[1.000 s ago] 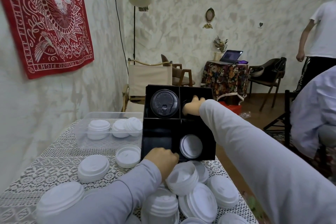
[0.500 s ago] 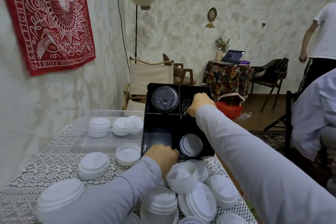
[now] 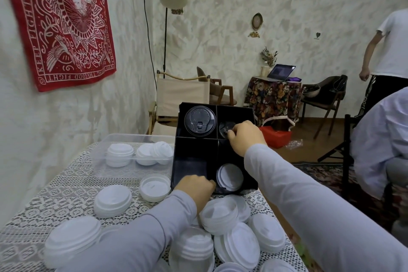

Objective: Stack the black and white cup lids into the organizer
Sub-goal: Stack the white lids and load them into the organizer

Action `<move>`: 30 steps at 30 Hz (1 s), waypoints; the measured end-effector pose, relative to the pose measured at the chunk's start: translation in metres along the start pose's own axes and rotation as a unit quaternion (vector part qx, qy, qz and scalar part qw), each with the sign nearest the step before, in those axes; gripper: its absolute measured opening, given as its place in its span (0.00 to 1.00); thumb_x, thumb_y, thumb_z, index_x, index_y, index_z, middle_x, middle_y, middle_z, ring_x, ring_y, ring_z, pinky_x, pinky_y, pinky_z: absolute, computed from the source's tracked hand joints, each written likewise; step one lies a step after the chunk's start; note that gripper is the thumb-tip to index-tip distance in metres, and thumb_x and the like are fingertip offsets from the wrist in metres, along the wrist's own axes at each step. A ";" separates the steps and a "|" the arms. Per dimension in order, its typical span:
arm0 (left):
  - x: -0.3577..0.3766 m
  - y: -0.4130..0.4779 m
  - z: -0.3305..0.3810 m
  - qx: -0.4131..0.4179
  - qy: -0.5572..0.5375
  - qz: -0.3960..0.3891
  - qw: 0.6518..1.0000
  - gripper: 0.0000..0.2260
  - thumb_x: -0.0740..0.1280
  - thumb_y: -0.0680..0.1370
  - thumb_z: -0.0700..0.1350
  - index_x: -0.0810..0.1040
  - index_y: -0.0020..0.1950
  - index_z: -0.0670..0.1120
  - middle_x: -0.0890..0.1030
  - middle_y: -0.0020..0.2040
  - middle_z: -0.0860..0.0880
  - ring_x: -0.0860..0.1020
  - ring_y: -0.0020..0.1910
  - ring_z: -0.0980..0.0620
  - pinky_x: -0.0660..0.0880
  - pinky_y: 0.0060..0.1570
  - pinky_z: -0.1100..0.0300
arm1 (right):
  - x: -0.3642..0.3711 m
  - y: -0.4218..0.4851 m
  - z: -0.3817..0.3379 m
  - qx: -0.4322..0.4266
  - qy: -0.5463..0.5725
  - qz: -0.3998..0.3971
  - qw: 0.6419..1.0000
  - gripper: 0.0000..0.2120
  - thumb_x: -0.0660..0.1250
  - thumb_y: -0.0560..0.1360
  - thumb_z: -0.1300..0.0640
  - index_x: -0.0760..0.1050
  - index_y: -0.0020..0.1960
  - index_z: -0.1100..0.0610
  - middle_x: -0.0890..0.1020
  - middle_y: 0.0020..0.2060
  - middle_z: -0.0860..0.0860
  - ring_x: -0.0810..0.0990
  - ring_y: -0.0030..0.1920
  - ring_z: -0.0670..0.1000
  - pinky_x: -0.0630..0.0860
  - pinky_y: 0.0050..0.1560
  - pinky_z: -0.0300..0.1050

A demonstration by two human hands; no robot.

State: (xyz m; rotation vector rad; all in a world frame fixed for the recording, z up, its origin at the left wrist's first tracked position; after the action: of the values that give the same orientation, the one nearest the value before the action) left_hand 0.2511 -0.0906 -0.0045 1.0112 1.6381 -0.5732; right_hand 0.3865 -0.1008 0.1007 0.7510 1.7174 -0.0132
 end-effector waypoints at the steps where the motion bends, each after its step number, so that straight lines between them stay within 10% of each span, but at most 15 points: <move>1: 0.000 0.001 0.000 -0.001 -0.002 0.000 1.000 0.10 0.58 0.78 0.37 0.72 0.58 0.40 0.78 0.52 0.41 0.78 0.50 0.40 0.67 0.41 0.54 | -0.001 -0.006 0.000 -0.017 0.005 0.009 1.000 0.17 0.56 0.80 0.52 0.78 0.55 0.60 0.73 0.61 0.57 0.73 0.59 0.59 0.70 0.55 0.48; 4: 0.001 0.002 -0.001 -0.004 -0.007 0.005 1.000 0.10 0.58 0.77 0.37 0.72 0.58 0.41 0.78 0.53 0.41 0.78 0.50 0.40 0.67 0.41 0.54 | -0.004 -0.026 0.003 -0.078 0.045 0.086 0.992 0.15 0.58 0.79 0.55 0.76 0.60 0.60 0.70 0.65 0.55 0.68 0.64 0.57 0.70 0.60 0.49; 10: -0.003 0.011 -0.007 -0.023 -0.016 0.020 0.999 0.08 0.58 0.80 0.41 0.72 0.57 0.42 0.78 0.53 0.42 0.78 0.50 0.41 0.66 0.40 0.55 | 0.014 -0.067 -0.005 -0.277 -0.027 0.122 0.953 0.12 0.56 0.69 0.57 0.77 0.43 0.59 0.77 0.40 0.54 0.76 0.39 0.57 0.75 0.36 0.48; 16: -0.004 0.021 -0.016 -0.056 -0.047 0.034 0.997 0.11 0.60 0.80 0.45 0.69 0.61 0.44 0.78 0.54 0.44 0.77 0.52 0.42 0.67 0.40 0.55 | 0.060 -0.077 0.005 -0.163 -0.073 -0.144 0.973 0.14 0.59 0.73 0.54 0.74 0.57 0.53 0.78 0.50 0.49 0.77 0.51 0.54 0.76 0.49 0.48; 30: -0.003 0.041 -0.028 -0.100 -0.106 0.029 0.989 0.12 0.57 0.81 0.44 0.68 0.64 0.44 0.78 0.55 0.44 0.77 0.52 0.42 0.69 0.40 0.54 | 0.076 -0.052 0.002 -0.110 -0.089 -0.116 0.983 0.13 0.57 0.79 0.57 0.69 0.63 0.55 0.80 0.52 0.56 0.77 0.53 0.60 0.71 0.48 0.47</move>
State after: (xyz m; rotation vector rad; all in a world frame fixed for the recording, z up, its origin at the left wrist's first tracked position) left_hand 0.2709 -0.0485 0.0120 0.8175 1.4424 -0.4508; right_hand 0.3562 -0.1065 0.0140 0.3720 1.5950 -0.0495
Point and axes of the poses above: each hand's wrist, its own y-axis towards the middle knuckle, its own x-axis out of the palm, z = x × y, the point moved 5 cm from there along y, towards the middle knuckle
